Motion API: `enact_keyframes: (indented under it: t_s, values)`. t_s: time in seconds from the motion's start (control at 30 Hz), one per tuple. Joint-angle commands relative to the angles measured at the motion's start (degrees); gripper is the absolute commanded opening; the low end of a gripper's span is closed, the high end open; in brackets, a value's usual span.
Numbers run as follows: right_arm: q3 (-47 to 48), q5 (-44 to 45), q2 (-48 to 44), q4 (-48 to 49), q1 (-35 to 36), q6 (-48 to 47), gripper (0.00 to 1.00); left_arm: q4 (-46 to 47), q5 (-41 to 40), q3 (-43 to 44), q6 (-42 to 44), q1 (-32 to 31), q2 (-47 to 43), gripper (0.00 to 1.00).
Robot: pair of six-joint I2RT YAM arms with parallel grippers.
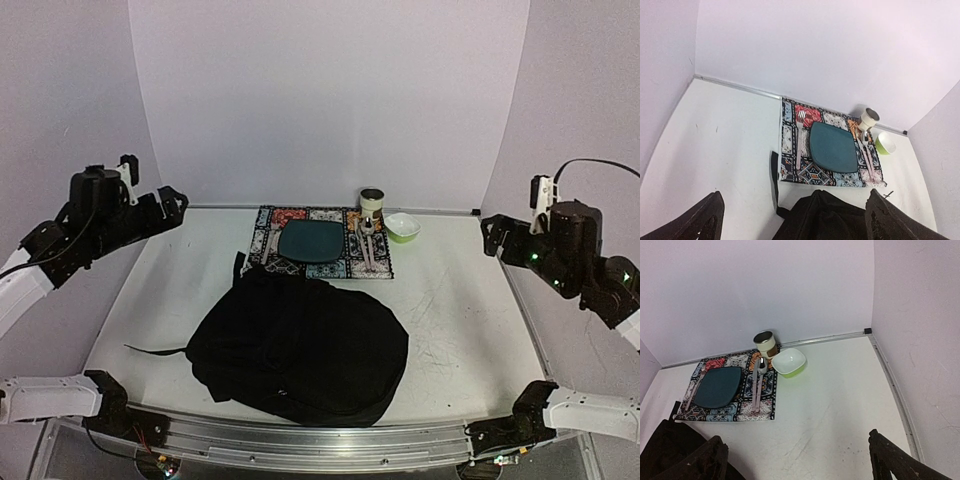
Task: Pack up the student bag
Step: Reset both arms
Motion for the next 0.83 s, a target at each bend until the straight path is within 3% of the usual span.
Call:
enact_keyframes:
  t_s: [0.0, 0.27, 0.6, 0.8]
  values:
    - [-2.68, 6.65, -4.47, -2.32, -0.01, -2.09, 0.98, -3.98, -9.55, 3.79, 8.30, 0.04, -6.56, 1.00]
    - [-7.08, 9.17, -12.48, -2.56, -0.01, -3.44, 0.98, -4.08, -20.89, 1.83, 11.61, 0.09, -20.09, 1.00]
    - [-9.25, 10.72, -13.05, -2.65, -0.01, -1.49, 0.98, -4.02, -22.14, -3.00, 13.95, 0.09, -29.35, 1.00]
    - [-9.04, 10.36, -10.86, -2.52, 0.00, 0.18, 0.98, -3.49, -20.37, -4.10, 13.11, 0.09, -29.97, 0.99]
